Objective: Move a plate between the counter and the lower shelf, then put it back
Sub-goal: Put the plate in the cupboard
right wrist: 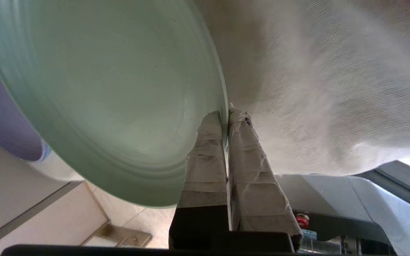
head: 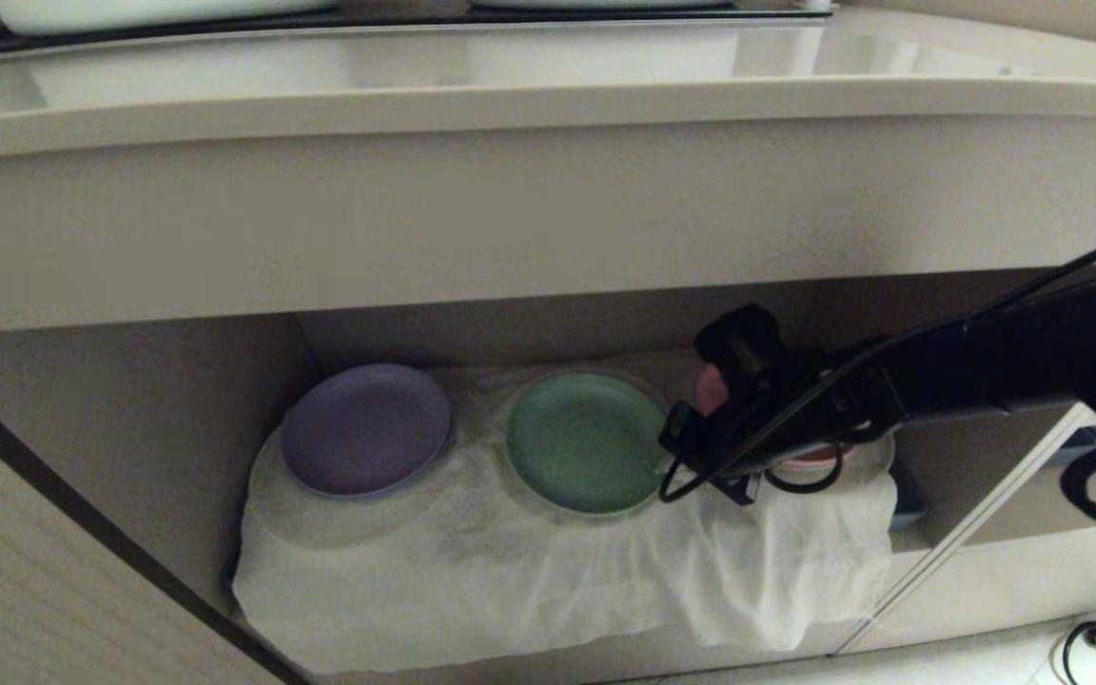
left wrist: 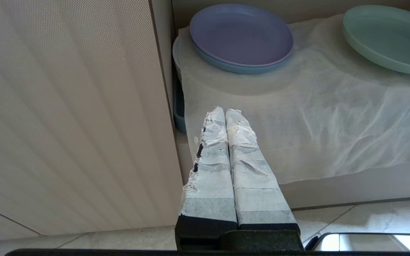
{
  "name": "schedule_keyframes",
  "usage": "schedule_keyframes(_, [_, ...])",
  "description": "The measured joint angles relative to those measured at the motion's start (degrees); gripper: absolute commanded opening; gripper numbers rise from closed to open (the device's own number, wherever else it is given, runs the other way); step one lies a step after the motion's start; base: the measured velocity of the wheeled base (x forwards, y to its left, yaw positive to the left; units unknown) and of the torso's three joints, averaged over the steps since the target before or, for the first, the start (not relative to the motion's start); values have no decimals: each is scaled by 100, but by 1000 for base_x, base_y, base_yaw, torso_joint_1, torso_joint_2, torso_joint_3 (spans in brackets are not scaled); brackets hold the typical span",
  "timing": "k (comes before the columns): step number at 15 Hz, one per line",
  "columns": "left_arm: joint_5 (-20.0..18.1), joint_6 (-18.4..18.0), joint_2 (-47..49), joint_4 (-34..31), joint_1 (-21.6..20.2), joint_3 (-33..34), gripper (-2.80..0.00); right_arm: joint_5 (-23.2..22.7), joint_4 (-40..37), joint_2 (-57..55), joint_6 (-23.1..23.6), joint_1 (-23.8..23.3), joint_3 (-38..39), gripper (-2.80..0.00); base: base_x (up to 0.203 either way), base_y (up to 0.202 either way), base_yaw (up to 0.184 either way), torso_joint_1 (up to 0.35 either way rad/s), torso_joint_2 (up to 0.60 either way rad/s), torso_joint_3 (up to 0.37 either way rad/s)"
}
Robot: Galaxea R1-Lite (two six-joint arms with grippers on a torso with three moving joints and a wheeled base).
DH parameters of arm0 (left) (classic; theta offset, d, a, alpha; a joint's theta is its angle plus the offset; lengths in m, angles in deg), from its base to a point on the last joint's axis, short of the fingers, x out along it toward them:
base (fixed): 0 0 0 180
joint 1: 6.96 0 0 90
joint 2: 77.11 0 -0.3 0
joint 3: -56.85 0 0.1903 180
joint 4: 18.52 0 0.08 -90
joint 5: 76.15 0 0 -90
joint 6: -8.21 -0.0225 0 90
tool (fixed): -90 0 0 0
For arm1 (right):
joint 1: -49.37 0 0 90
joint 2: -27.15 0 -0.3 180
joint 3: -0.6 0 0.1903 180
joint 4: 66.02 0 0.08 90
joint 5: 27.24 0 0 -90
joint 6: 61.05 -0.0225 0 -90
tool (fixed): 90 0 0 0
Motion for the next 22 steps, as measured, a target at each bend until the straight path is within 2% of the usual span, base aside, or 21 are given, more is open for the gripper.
schedule_keyframes(19, [-1, 0, 0, -1, 0, 0, -280, 46, -68, -105, 8, -66, -99, -280, 0, 0, 0, 0, 0, 0])
schedule_keyframes(20, [-1, 2, 0, 0, 0, 0, -280, 45, -68, -109, 8, -66, -102, 0, 0, 0, 0, 0, 0, 0])
schedule_keyframes(22, [-1, 2, 0, 0, 0, 0, -280, 47, -63, -123, 9, -66, -110, 0, 0, 0, 0, 0, 0, 0])
